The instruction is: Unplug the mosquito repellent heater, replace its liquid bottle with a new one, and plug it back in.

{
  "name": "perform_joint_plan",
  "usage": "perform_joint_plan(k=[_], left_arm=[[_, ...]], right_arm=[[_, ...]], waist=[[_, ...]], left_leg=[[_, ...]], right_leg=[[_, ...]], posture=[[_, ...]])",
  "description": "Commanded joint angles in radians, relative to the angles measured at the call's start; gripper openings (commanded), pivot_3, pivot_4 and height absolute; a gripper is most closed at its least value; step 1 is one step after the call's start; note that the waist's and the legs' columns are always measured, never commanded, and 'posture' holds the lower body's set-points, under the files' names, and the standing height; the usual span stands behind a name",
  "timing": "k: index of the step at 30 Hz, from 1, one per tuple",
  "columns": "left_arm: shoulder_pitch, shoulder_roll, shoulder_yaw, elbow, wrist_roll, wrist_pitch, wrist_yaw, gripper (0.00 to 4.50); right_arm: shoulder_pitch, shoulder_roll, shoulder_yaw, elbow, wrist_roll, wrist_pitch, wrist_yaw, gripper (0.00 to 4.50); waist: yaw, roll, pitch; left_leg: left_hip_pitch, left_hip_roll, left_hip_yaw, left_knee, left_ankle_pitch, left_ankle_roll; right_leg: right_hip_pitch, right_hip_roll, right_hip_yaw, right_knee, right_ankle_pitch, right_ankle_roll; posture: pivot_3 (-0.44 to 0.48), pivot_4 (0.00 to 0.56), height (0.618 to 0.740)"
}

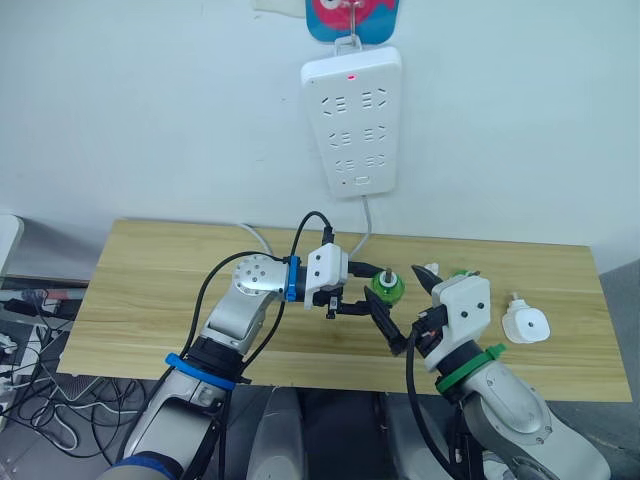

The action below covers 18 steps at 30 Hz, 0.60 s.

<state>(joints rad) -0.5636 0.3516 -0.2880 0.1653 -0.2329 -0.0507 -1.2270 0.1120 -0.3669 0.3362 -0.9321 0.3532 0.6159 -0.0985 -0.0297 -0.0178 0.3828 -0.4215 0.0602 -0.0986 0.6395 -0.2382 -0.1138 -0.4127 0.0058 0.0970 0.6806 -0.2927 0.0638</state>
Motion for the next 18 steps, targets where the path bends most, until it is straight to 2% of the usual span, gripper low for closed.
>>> perform_joint_plan(k=[1,5,8,14,18], left_arm=[[0.015,0.004,0.004,-0.062,-0.008,0.003,0.009,2.17],[0.032,0.011,-0.001,-0.085,-0.010,0.008,0.011,2.17],[0.039,0.014,-0.006,-0.096,-0.011,0.011,0.012,2.17],[0.055,0.020,-0.014,-0.121,-0.011,0.012,0.009,2.17],[0.064,0.015,0.002,-0.132,-0.015,0.021,0.035,2.17]], right_arm=[[0.022,0.017,-0.005,-0.019,-0.020,-0.029,0.035,3.31],[0.019,0.028,0.000,-0.016,-0.045,-0.032,0.063,1.76],[0.013,0.036,0.015,-0.007,-0.061,-0.034,0.088,0.90],[0.008,0.051,0.026,-0.004,-0.087,-0.040,0.125,0.85],[0.021,0.076,-0.025,-0.020,-0.069,-0.023,0.122,0.85]], waist=[[0.000,0.000,0.000],[0.000,0.000,0.000],[0.001,-0.001,-0.002],[0.001,-0.002,-0.004],[0.001,-0.003,-0.005]], left_leg=[[0.000,0.000,0.000,0.000,0.000,0.000],[0.000,0.000,0.000,0.000,0.000,0.000],[0.000,0.000,0.000,0.000,0.000,0.000],[0.000,0.000,0.000,0.000,0.000,0.000],[0.000,0.000,0.000,0.000,0.000,0.000]], right_leg=[[0.000,0.000,0.000,0.000,0.000,0.000],[0.000,0.000,0.000,0.000,0.000,0.000],[0.000,0.000,0.000,0.000,0.000,0.000],[0.000,0.000,0.000,0.001,0.000,-0.001],[0.000,0.000,-0.001,0.001,0.001,-0.001]], posture=[[0.024,0.346,0.740],[0.030,0.337,0.740],[0.031,0.334,0.740],[0.035,0.324,0.740],[0.037,0.324,0.740]])
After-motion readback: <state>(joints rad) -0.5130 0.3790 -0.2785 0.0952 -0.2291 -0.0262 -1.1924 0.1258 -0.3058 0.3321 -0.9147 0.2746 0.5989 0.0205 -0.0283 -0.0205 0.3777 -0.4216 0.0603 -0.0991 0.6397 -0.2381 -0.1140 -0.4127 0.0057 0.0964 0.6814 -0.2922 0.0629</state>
